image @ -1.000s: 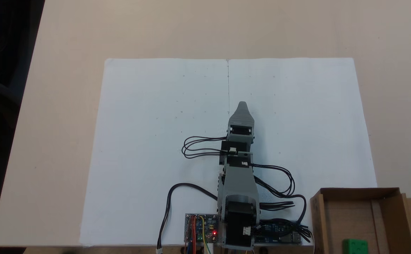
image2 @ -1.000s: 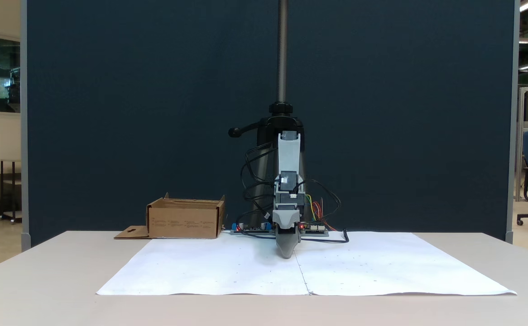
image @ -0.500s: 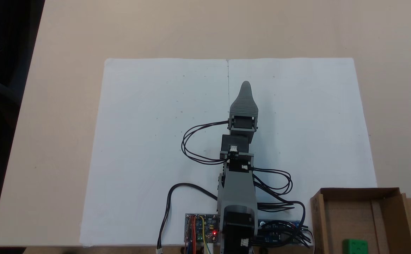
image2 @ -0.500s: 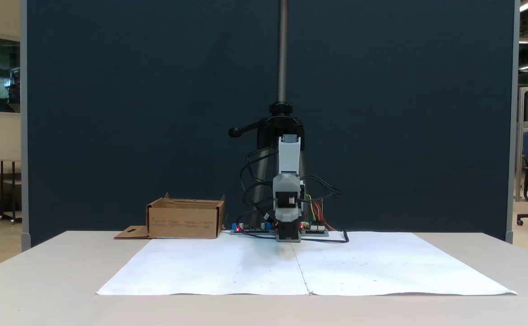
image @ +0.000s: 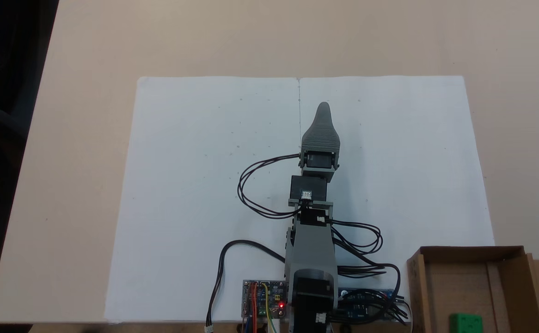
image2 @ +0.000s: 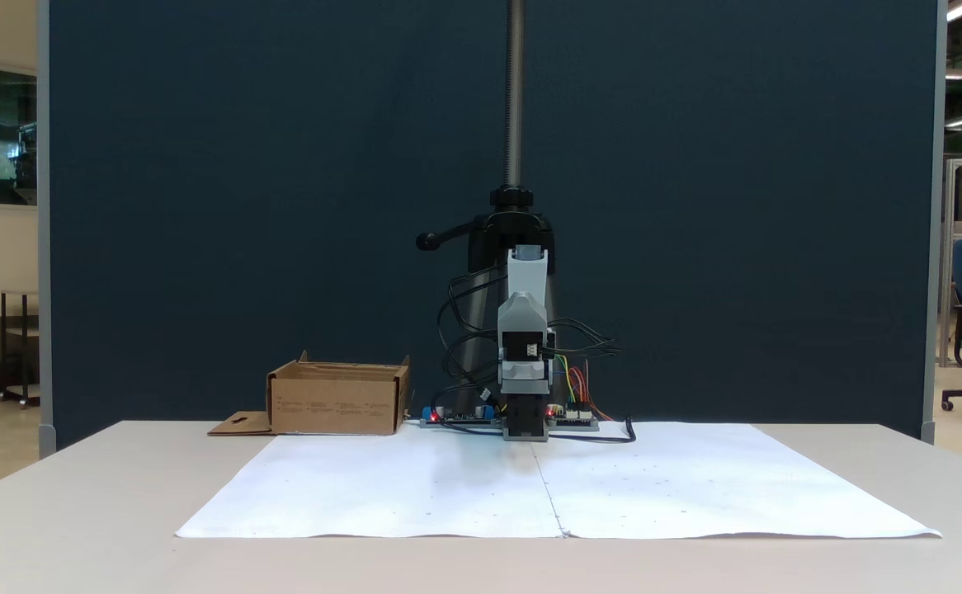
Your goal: Grasp a green dice and put it in the bin.
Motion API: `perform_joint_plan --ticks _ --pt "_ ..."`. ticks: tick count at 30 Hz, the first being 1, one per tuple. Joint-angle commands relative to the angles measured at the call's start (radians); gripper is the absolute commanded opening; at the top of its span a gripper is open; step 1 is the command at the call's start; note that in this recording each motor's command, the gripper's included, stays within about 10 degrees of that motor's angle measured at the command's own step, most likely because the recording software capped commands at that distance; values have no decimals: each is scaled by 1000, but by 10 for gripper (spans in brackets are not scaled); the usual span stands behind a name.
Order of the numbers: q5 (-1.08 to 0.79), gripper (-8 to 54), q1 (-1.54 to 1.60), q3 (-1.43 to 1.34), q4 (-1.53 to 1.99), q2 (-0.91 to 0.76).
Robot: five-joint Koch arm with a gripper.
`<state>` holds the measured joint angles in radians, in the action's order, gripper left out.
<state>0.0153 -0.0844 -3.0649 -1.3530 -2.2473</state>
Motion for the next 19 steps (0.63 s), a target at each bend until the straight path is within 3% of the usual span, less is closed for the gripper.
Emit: perform_joint_plan --ticks 1,19 --pt "29 456 -6 -66 -81 -101" --pt "28 456 32 -66 -80 -100"
